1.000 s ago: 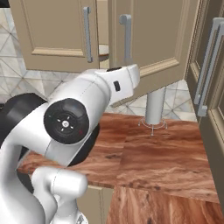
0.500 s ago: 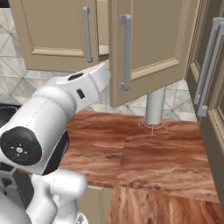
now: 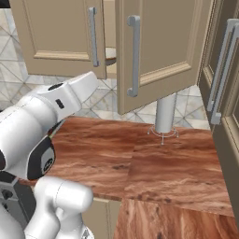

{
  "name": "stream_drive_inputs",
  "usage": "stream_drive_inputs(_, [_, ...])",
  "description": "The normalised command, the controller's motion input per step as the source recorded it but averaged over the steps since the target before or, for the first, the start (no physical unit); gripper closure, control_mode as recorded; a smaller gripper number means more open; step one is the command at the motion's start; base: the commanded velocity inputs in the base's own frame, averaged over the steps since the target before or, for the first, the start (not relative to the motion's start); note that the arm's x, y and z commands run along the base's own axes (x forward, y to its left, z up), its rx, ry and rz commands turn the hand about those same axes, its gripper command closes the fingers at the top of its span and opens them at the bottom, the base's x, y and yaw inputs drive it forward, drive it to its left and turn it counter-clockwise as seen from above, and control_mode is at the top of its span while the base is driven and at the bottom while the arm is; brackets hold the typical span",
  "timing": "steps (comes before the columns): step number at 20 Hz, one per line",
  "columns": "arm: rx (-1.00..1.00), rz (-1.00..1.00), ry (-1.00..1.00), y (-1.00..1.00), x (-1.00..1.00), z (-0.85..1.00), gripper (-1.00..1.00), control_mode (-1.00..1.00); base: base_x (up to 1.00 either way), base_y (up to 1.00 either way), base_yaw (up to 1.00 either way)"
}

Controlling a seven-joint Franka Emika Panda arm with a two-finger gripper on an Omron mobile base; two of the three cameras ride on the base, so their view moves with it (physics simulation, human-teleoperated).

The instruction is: Move the bowls from the cabinet to the plates on the dining table.

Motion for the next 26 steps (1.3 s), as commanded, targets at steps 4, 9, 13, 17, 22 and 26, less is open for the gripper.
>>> stream_drive_inputs(4, [-0.04,-0.17,0.00,0.23,0.26,-0.06,-1.00,-1.00,0.00,0.00,0.00])
stream_drive_inputs(9, [-0.06,-0.16,0.00,0.25,0.30,-0.01,-1.00,-1.00,0.00,0.00,0.00])
stream_drive_inputs(13, [-0.03,-0.09,0.00,0.11,0.47,-0.10,-1.00,-1.00,0.00,0.00,0.00])
stream_drive_inputs(17, [-0.03,-0.07,0.00,0.01,0.50,-0.10,-1.00,-1.00,0.00,0.00,0.00])
stream_drive_inputs(22, [-0.01,-0.02,0.01,0.00,0.50,-0.06,-1.00,-1.00,0.00,0.00,0.00])
stream_drive_inputs(26, [0.00,-0.01,0.02,-0.03,0.49,-0.05,-1.00,-1.00,0.00,0.00,0.00])
